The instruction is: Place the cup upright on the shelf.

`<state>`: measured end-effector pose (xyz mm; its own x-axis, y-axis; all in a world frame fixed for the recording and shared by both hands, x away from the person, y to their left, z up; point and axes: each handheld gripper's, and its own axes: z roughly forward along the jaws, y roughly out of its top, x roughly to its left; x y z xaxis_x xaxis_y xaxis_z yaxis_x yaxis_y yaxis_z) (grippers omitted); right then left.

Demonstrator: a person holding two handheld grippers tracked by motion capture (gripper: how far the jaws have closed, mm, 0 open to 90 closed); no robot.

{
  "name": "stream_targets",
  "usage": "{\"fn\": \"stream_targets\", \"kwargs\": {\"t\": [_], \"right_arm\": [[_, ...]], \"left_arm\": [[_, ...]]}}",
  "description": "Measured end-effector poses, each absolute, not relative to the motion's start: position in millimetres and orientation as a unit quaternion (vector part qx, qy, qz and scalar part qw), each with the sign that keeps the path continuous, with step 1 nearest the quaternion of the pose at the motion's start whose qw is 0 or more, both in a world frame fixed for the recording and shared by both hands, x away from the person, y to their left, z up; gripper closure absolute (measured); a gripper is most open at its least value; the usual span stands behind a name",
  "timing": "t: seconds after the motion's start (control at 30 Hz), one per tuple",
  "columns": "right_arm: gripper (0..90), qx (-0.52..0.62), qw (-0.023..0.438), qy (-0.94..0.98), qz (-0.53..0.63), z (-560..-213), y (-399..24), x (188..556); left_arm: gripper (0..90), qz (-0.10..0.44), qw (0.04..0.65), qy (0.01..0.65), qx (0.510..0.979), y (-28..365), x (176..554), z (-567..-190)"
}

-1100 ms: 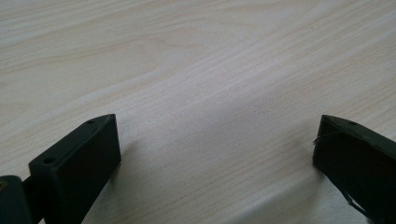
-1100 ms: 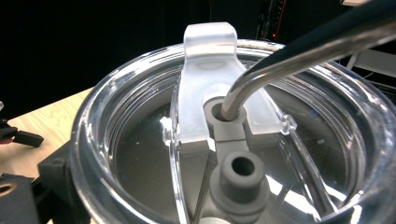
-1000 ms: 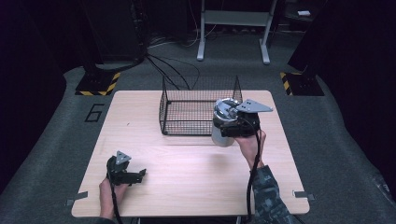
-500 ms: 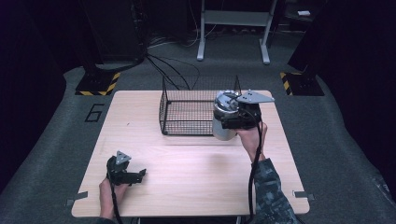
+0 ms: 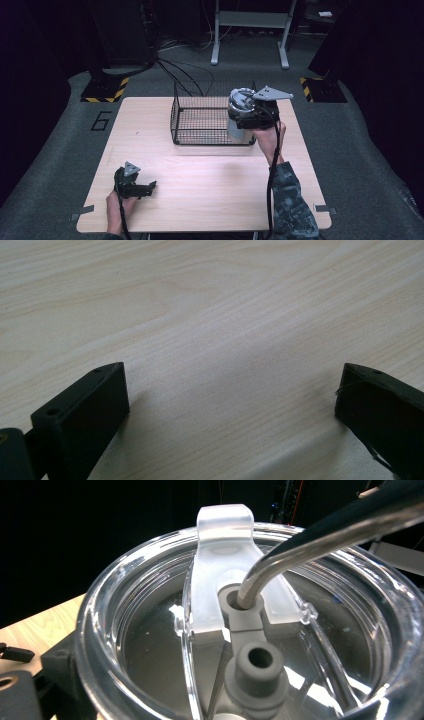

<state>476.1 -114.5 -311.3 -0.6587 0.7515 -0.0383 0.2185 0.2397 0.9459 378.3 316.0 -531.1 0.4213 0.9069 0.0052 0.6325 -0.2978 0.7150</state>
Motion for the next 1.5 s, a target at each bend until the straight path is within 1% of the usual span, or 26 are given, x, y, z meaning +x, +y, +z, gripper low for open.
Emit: {"fn": "stream_targets", "kwargs": {"t": [0.87,1.5], "right_arm": [[3.4,0.332,0.253,0.746,0.518,-298,-107,502],[3.4,0.345,0.248,0.746,0.512,-297,-100,523]], "left_arm": [[0.7,0.211,0.327,0.496,0.776,316,378,-531],[0.6,0.216,0.329,0.498,0.773,315,378,-532]]}}
